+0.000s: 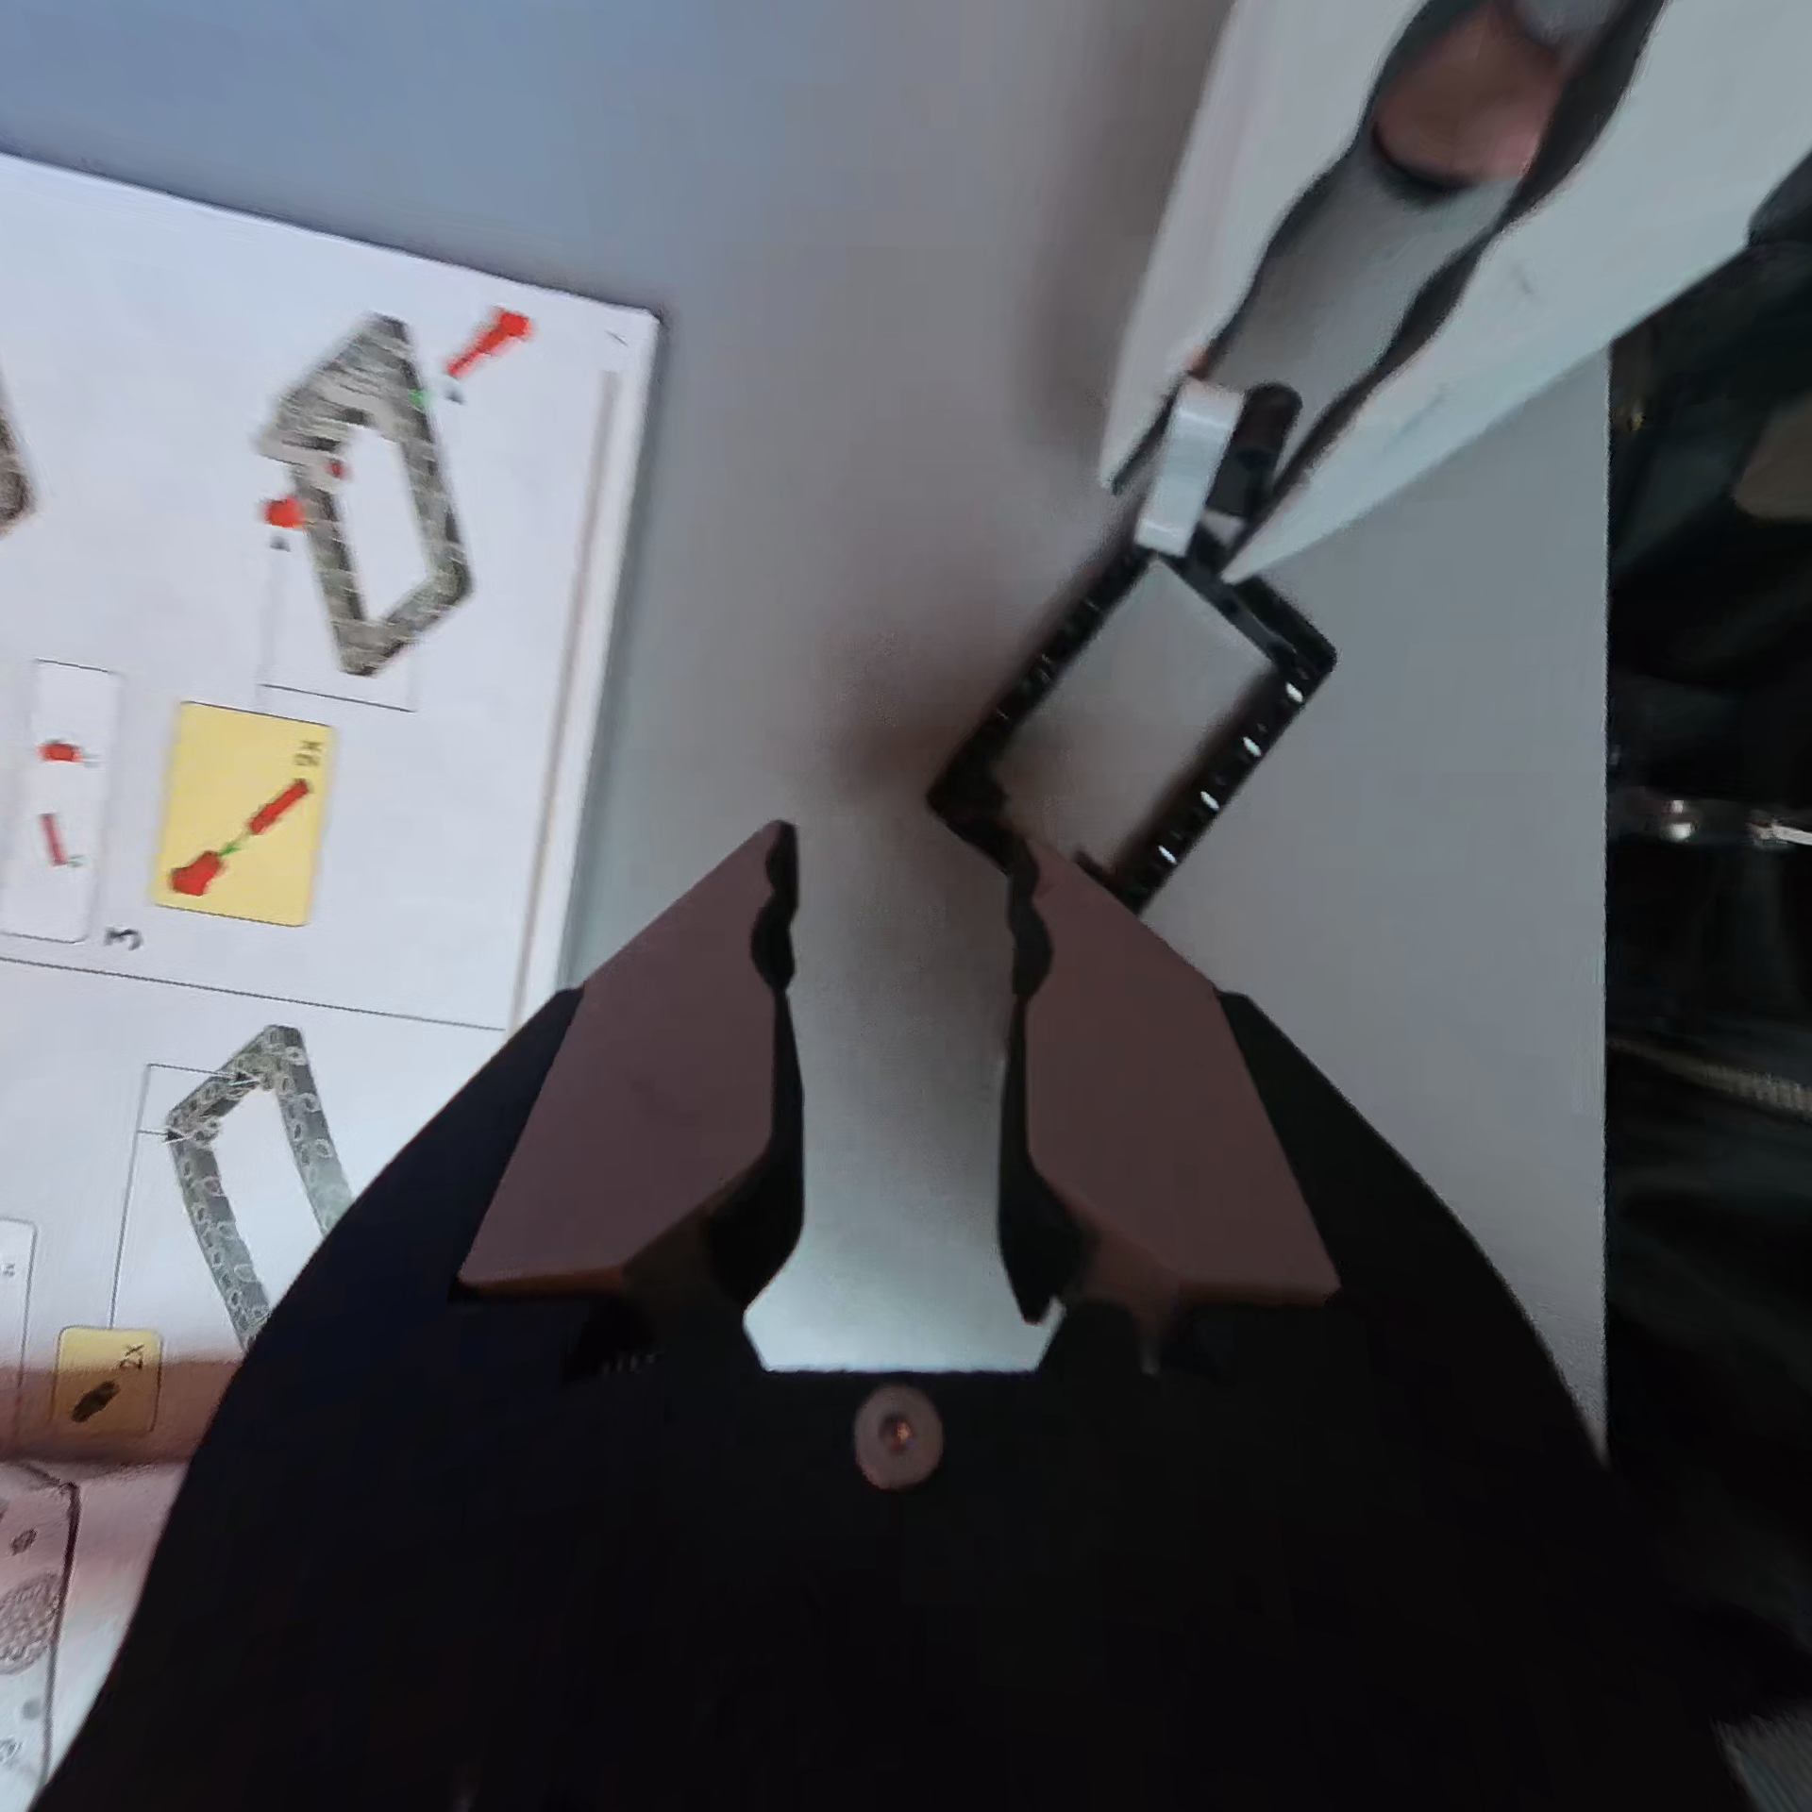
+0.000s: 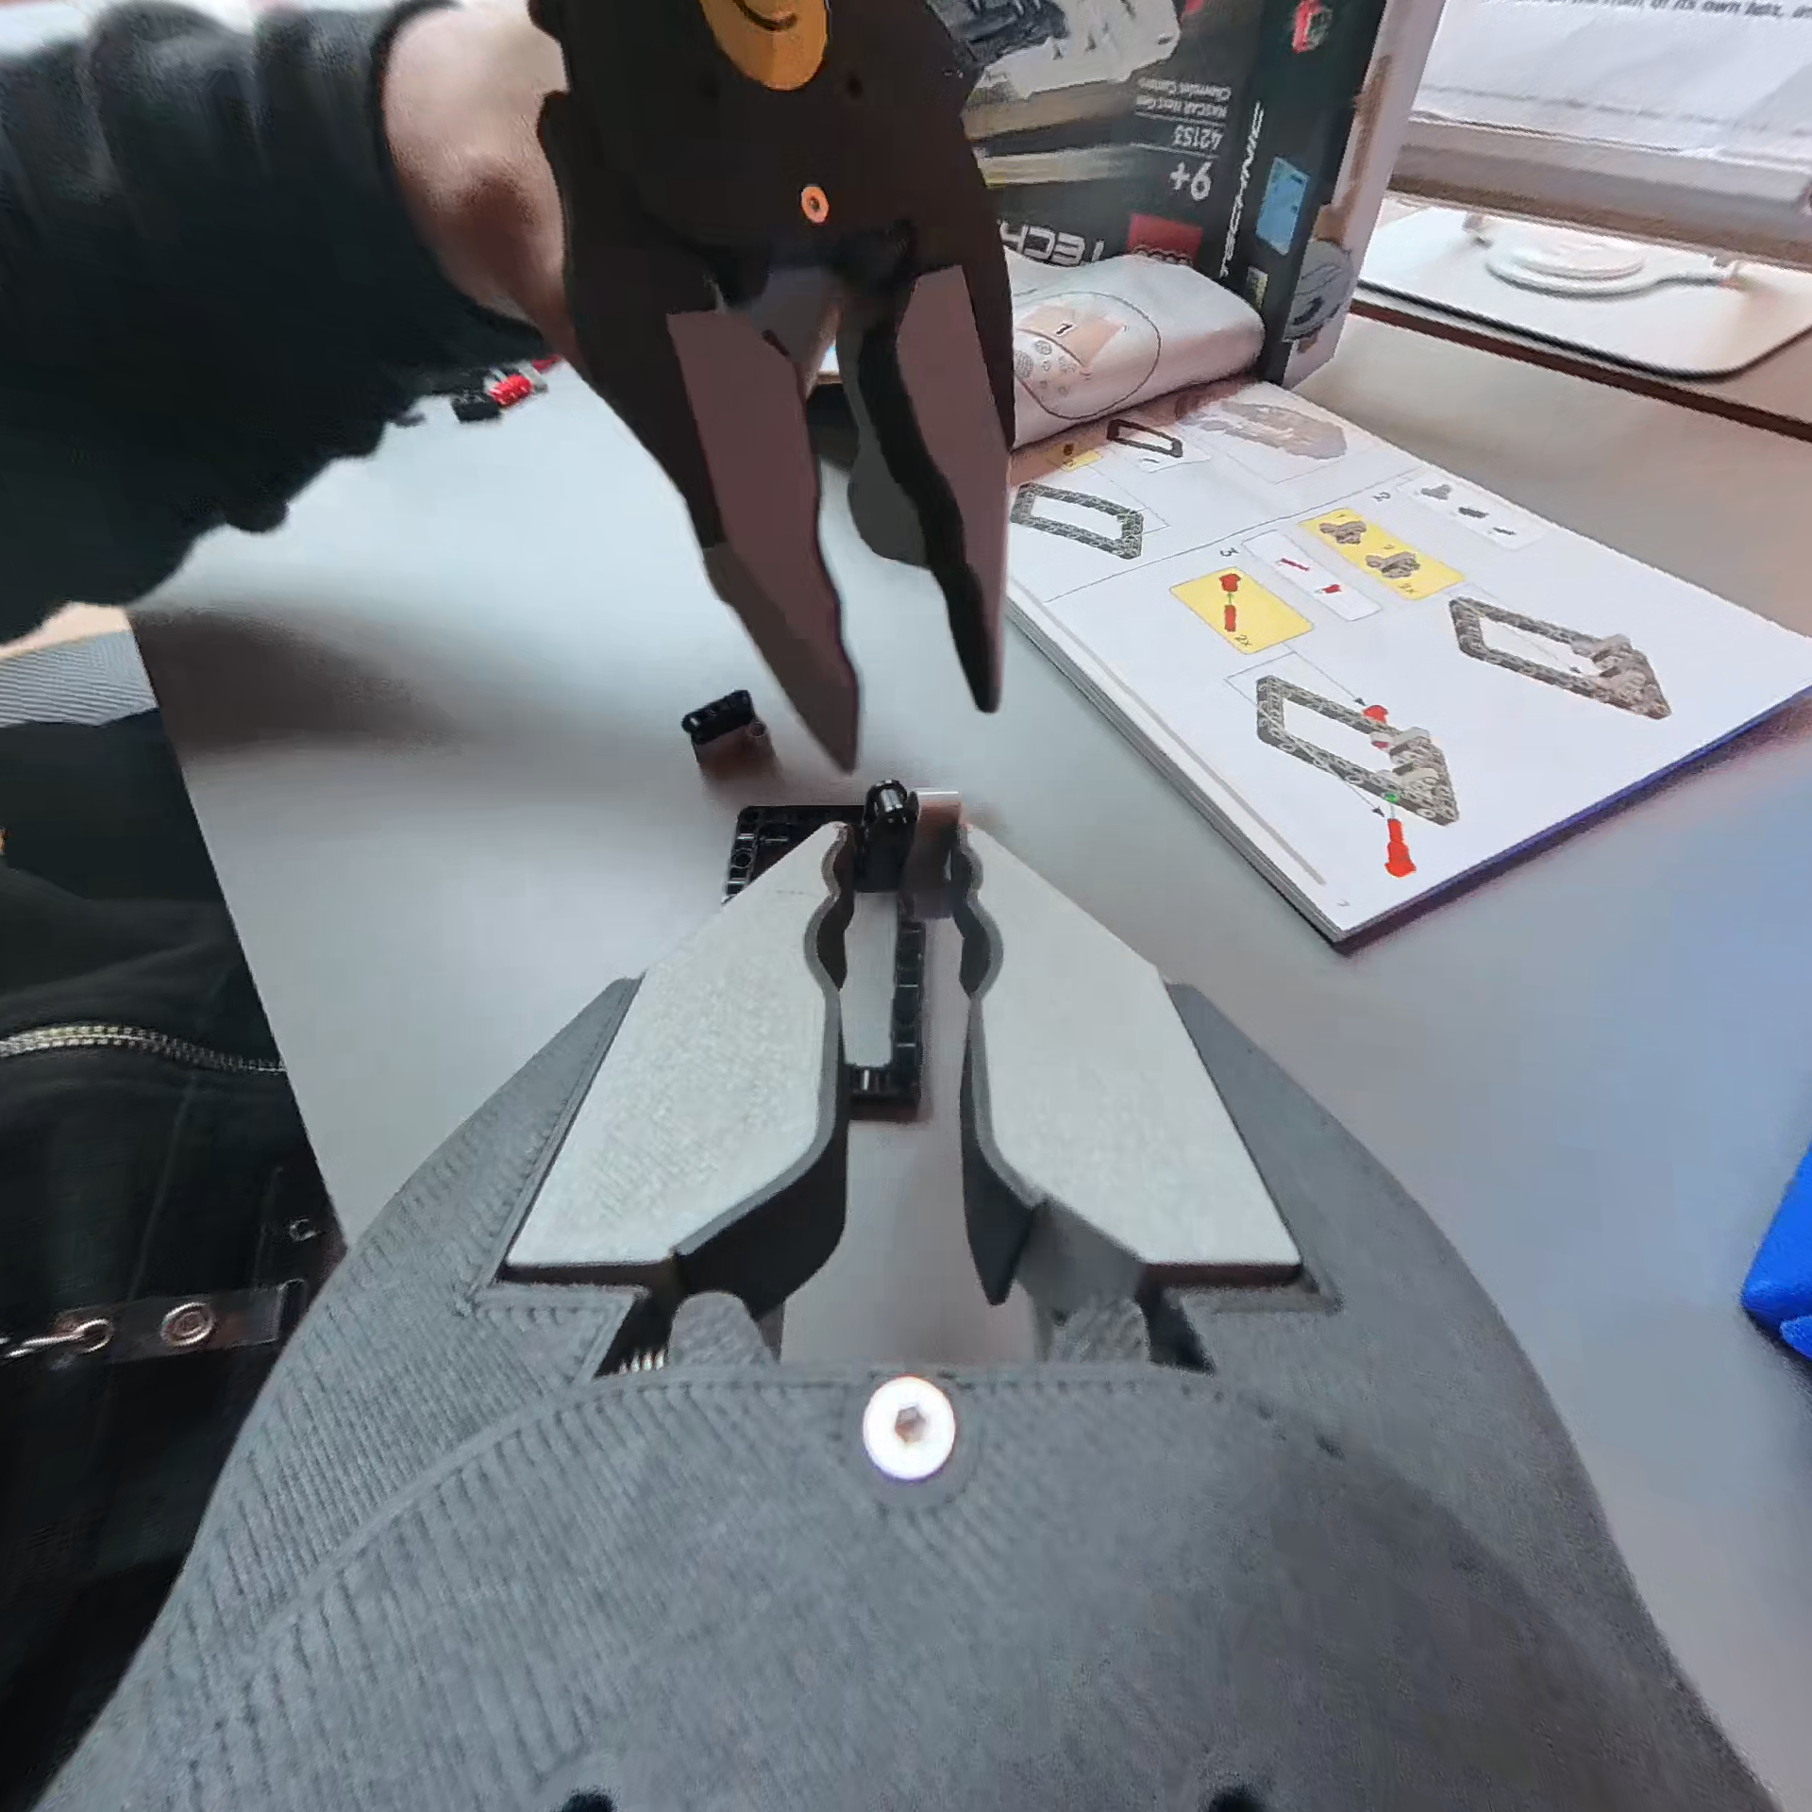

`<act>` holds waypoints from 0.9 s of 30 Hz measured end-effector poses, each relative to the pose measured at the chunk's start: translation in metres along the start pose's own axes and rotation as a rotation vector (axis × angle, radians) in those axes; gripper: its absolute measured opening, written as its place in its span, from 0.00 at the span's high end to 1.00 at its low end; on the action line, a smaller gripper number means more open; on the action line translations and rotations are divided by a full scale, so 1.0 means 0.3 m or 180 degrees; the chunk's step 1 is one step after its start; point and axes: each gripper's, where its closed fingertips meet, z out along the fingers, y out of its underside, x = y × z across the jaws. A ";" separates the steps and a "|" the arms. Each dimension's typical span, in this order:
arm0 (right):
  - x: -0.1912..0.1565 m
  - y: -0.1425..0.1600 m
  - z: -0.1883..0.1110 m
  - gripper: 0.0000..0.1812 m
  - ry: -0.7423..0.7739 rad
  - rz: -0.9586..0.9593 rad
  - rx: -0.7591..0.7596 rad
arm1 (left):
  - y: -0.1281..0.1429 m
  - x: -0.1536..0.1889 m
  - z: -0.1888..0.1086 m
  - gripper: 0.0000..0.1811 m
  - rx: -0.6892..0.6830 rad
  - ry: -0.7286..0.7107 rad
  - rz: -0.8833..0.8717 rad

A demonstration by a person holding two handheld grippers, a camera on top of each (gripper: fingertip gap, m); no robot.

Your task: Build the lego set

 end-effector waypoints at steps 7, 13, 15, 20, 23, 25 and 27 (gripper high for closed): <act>-0.009 0.002 -0.014 0.91 -0.0206 0.0288 0.0025 | -0.014 0.035 0.038 0.82 0.0027 0.0250 0.0339; -0.030 -0.034 -0.041 0.91 -0.0823 0.1049 0.0311 | 0.040 0.085 0.061 0.88 -0.0024 0.0440 0.0181; -0.030 -0.056 -0.054 0.91 -0.1061 0.1331 0.0472 | 0.041 0.087 0.061 0.90 0.0023 0.0364 -0.0075; -0.026 -0.079 -0.064 0.91 -0.1341 0.1715 0.0673 | 0.038 0.097 0.064 0.94 0.0328 0.0126 -0.0783; -0.042 -0.068 -0.052 0.91 -0.1219 0.1516 0.0556 | 0.048 0.103 0.057 0.95 0.0470 0.0041 -0.1135; -0.067 -0.052 -0.036 0.91 -0.1114 0.1269 0.0384 | 0.058 0.099 0.051 0.96 0.0541 -0.0033 -0.1317; -0.097 -0.030 -0.016 0.91 -0.0986 0.0982 0.0172 | 0.063 0.095 0.047 0.96 0.0627 -0.0077 -0.1476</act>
